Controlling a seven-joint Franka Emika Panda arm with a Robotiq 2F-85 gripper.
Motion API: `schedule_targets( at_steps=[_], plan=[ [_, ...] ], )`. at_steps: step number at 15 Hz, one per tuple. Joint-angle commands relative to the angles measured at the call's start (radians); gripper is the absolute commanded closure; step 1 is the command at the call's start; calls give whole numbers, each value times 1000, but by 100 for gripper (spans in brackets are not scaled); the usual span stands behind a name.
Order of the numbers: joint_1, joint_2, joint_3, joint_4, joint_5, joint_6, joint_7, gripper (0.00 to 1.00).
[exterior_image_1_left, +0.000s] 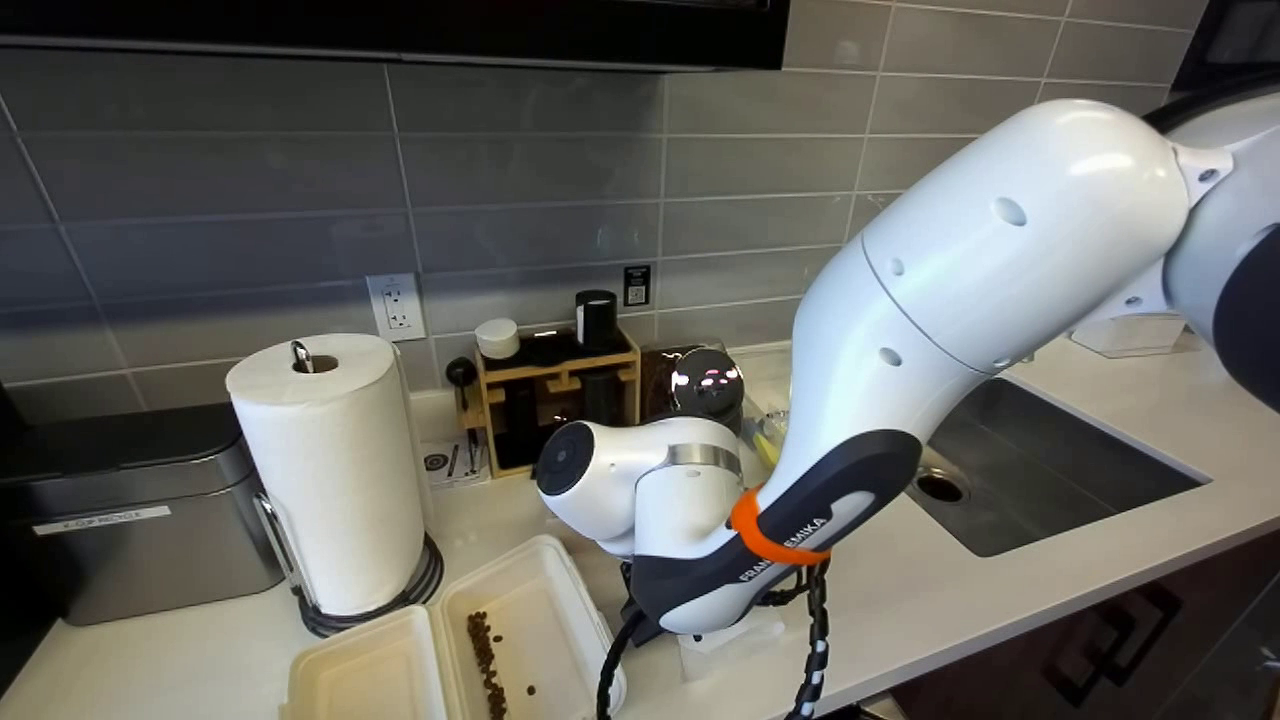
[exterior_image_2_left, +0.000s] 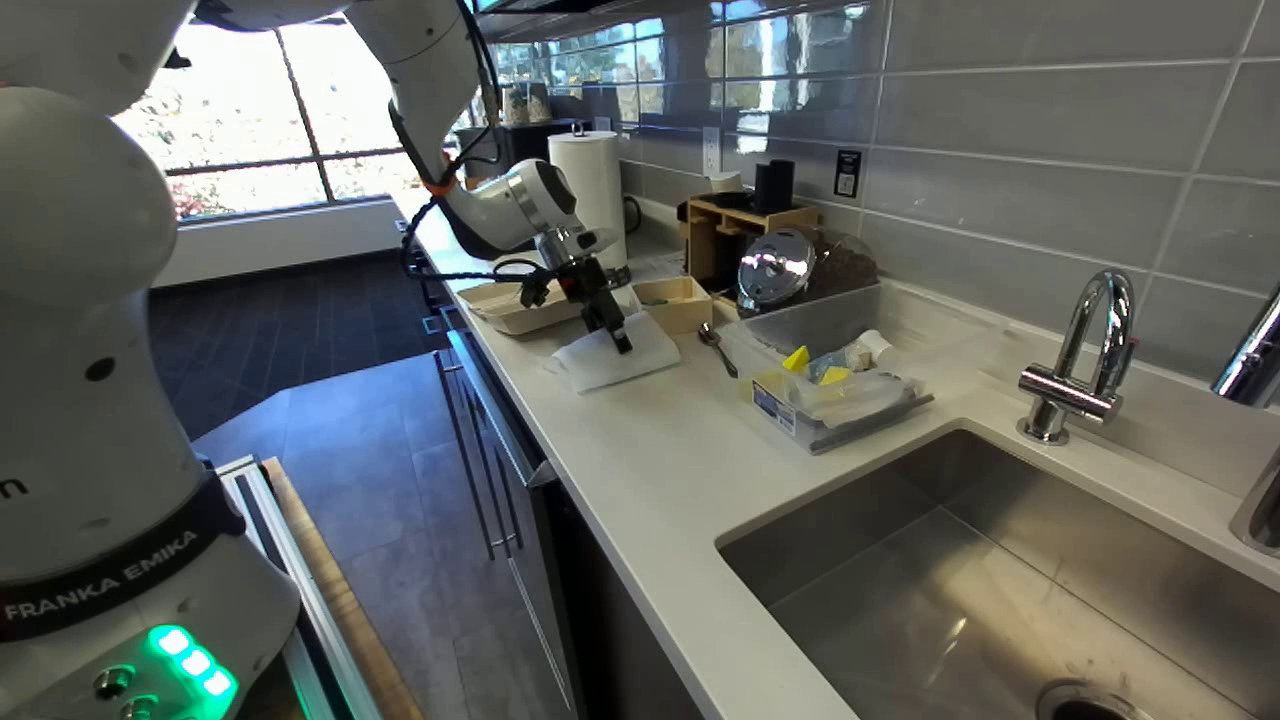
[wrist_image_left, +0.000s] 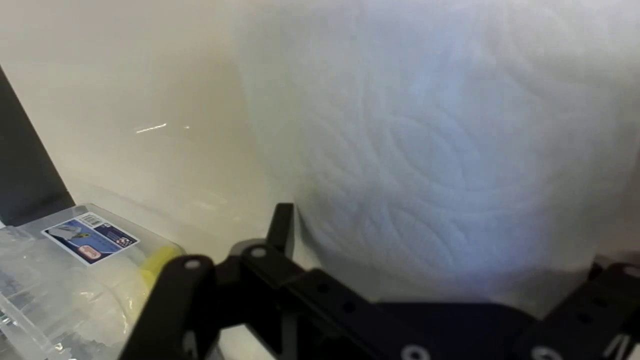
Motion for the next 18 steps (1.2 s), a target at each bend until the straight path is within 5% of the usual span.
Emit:
schedule_targets(
  at_steps=[1, 6, 11, 18],
  plan=[
    [-7, 5, -1, 4, -42, -49, 45, 0],
    [-26, 3, 15, 3, -51, -69, 43, 0],
    [-24, -11, 24, 0, -54, -71, 41, 22],
    [-30, -52, 51, -13, -52, -82, 31, 22]
  ],
)
